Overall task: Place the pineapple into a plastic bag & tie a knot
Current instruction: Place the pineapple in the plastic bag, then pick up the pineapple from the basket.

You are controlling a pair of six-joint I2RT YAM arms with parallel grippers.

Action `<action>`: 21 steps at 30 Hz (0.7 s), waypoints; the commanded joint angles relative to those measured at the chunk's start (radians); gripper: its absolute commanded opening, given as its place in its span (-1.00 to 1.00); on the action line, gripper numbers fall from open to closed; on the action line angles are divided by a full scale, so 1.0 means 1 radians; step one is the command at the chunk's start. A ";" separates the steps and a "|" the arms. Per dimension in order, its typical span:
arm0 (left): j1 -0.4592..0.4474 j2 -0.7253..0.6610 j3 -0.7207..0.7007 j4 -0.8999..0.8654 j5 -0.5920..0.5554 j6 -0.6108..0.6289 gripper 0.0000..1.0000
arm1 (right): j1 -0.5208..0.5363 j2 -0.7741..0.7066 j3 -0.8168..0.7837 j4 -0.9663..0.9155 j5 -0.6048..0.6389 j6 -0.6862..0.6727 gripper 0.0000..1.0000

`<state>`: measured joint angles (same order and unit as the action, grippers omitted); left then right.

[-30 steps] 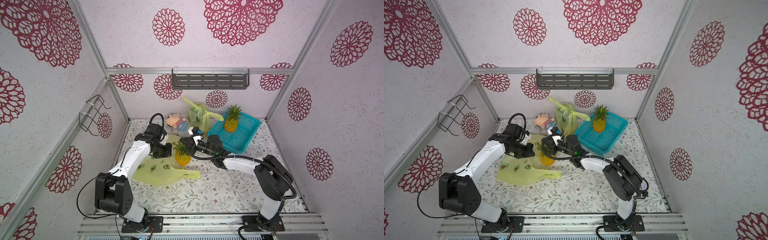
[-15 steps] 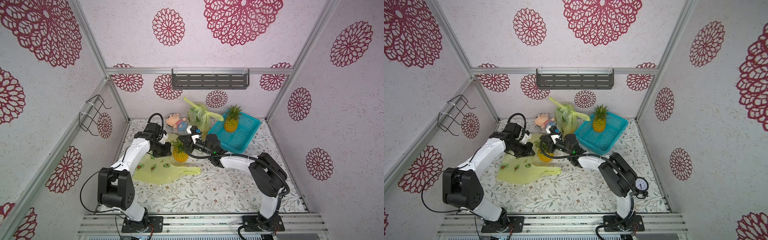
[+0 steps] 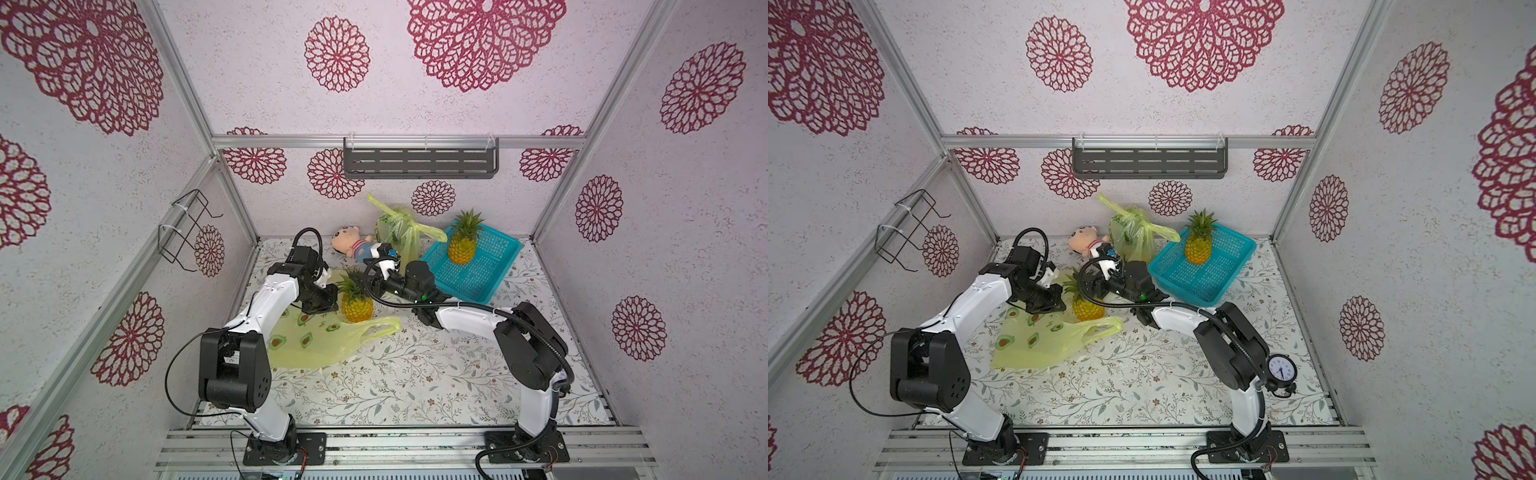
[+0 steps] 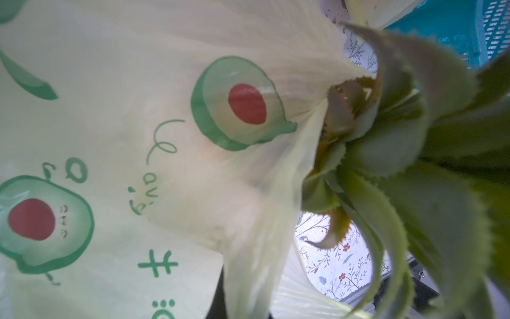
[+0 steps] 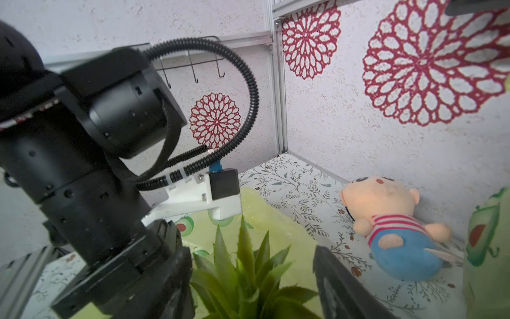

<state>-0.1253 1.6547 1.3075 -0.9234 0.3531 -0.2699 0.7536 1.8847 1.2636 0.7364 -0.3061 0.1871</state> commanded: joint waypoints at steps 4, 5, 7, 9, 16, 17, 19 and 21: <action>0.010 -0.013 -0.012 0.052 -0.023 -0.001 -1.00 | -0.118 -0.236 -0.033 -0.203 0.072 0.141 0.67; 0.010 -0.016 -0.017 0.061 -0.023 -0.004 -1.00 | -0.142 -0.259 -0.041 -0.254 0.080 0.146 0.68; 0.010 -0.021 -0.022 0.068 -0.026 -0.011 -0.98 | -0.187 -0.299 -0.059 -0.353 0.121 0.139 0.70; 0.010 -0.030 -0.029 0.080 -0.025 -0.016 -0.90 | -0.235 -0.338 -0.077 -0.445 0.185 0.133 0.71; 0.010 -0.068 -0.091 0.136 -0.002 -0.061 -0.57 | -0.338 -0.403 -0.107 -0.587 0.256 0.134 0.72; 0.010 -0.074 -0.104 0.148 -0.001 -0.072 -0.53 | -0.346 -0.403 -0.103 -0.602 0.264 0.140 0.72; 0.010 -0.087 -0.128 0.170 0.004 -0.094 -0.49 | -0.360 -0.400 -0.091 -0.626 0.276 0.157 0.72; 0.010 -0.103 -0.148 0.194 0.018 -0.116 -0.44 | -0.374 -0.390 -0.077 -0.649 0.292 0.173 0.72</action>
<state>-0.1215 1.5929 1.1797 -0.7918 0.3489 -0.3496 0.3935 1.5234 1.1530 0.1352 -0.0624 0.3229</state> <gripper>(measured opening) 0.275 0.859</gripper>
